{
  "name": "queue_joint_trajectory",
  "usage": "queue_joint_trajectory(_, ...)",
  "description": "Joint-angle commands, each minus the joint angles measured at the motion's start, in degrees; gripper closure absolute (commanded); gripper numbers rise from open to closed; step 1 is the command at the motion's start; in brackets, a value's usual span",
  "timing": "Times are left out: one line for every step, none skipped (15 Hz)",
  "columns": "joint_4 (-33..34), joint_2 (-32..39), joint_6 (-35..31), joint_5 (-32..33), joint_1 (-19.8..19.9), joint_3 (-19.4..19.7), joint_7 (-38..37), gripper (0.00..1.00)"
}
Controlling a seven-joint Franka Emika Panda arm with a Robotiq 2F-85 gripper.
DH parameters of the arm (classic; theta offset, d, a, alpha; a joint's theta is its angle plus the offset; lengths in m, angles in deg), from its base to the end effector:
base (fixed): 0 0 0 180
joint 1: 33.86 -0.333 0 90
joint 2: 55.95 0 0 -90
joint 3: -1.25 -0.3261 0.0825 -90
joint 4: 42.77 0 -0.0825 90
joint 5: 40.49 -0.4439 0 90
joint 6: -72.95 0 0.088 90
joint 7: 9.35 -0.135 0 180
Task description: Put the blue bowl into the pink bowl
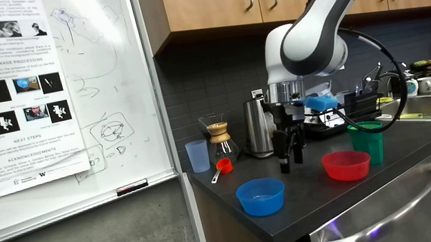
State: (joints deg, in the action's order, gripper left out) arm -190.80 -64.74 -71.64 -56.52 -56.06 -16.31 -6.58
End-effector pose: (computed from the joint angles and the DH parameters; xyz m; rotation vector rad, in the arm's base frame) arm 0.3741 0.3069 0.2561 -2.8924 -0.7691 -0.0694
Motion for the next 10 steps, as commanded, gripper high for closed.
queue_joint_trajectory(2.4,3.8,-3.4,0.3,0.1,-1.5,-3.8,0.0)
queue_joint_trajectory(2.7,4.8,-4.7,0.5,0.3,-1.8,-5.0,0.0)
queue_joint_trajectory(2.9,5.5,-5.8,0.8,0.4,-2.0,-6.4,0.0)
queue_joint_trajectory(3.2,6.3,-6.7,0.9,0.5,-2.1,-7.4,0.0)
queue_joint_trajectory(3.4,7.1,-7.6,1.7,0.7,-2.3,-9.0,0.0)
queue_joint_trajectory(3.6,8.0,-8.3,2.3,0.7,-2.3,-9.9,0.0)
queue_joint_trajectory(3.7,9.0,-9.2,2.9,0.7,-2.4,-10.9,0.0)
queue_joint_trajectory(4.0,10.3,-10.0,3.8,0.7,-2.4,-12.0,0.0)
queue_joint_trajectory(4.2,11.1,-10.4,4.2,0.5,-2.5,-12.6,0.0)
queue_joint_trajectory(4.5,12.1,-11.0,4.9,0.4,-2.5,-13.3,0.0)
